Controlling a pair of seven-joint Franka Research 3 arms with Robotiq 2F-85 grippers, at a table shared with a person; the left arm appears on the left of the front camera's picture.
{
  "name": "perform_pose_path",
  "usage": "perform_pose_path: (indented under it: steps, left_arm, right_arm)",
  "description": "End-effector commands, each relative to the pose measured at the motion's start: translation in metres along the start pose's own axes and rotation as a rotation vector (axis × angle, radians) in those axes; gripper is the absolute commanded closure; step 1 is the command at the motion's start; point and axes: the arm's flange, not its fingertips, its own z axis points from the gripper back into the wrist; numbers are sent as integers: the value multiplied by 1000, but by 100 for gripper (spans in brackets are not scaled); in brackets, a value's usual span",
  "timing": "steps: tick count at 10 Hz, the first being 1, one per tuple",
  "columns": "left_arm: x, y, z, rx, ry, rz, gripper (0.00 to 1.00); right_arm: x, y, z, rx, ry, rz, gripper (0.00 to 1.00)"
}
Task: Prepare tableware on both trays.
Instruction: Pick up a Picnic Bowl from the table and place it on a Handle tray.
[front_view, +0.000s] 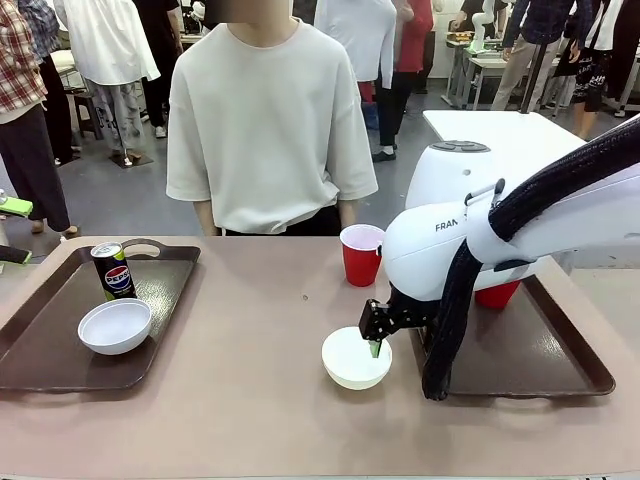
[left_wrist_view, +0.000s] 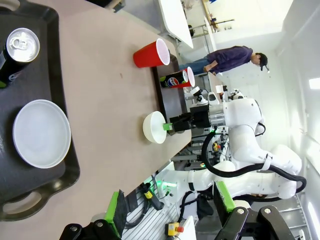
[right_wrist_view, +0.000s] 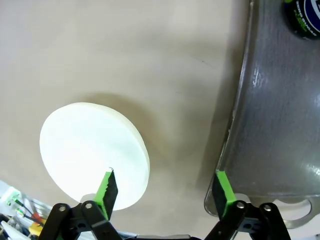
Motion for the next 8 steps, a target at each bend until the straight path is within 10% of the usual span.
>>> perform_pose_path:
  steps: [1,3,8]
  left_arm:
    - [1,0,0,-23,-10,-20,8]
    - [1,0,0,-23,-10,-20,8]
    - [1,0,0,-23,-10,-20,8]
  right_arm:
    - [6,7,-6,8,-31,16,59]
    - [7,13,-7,13,-34,23,100]
    - [8,14,-6,14,-29,18,100]
